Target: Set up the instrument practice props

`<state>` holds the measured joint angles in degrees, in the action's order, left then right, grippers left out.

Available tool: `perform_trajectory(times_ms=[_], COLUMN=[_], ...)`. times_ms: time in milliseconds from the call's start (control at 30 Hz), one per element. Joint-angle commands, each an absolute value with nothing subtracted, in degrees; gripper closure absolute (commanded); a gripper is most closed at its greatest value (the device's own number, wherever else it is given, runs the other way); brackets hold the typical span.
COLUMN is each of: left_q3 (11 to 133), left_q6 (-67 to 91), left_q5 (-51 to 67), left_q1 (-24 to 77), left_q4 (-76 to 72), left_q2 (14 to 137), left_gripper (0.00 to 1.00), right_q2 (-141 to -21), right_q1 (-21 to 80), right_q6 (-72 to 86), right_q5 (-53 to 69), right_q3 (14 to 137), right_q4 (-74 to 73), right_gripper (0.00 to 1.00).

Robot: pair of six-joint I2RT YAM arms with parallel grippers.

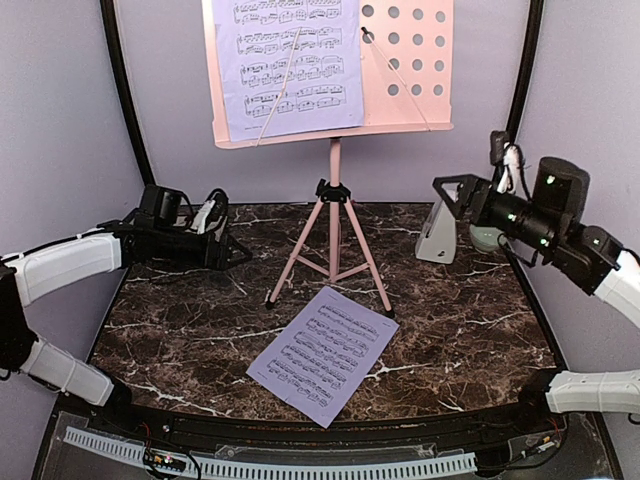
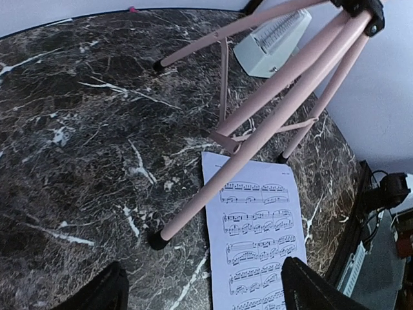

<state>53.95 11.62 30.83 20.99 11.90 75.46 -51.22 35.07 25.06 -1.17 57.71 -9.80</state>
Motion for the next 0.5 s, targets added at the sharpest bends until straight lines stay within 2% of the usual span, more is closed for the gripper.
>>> perform_trajectory(times_ms=[0,233,467], left_q3=[54.22,56.98,59.77], left_q6=[4.06,-3.69,-3.55], left_q5=[31.83,28.05,28.19], left_q1=[24.51,28.17,28.54], left_q4=[5.19,4.95,2.19], left_q2=[79.98,90.14,97.4], left_gripper=[0.17,0.24,0.32], right_q2=[-51.01,-59.71,-71.1], right_q1=[34.71,35.11,35.76], right_q6=[26.12,22.2,17.13], right_q5=[0.84,7.33,14.8], right_q3=[46.58,37.19,38.57], right_q4=[-4.59,5.33,11.39], right_gripper=[0.23,0.28,0.3])
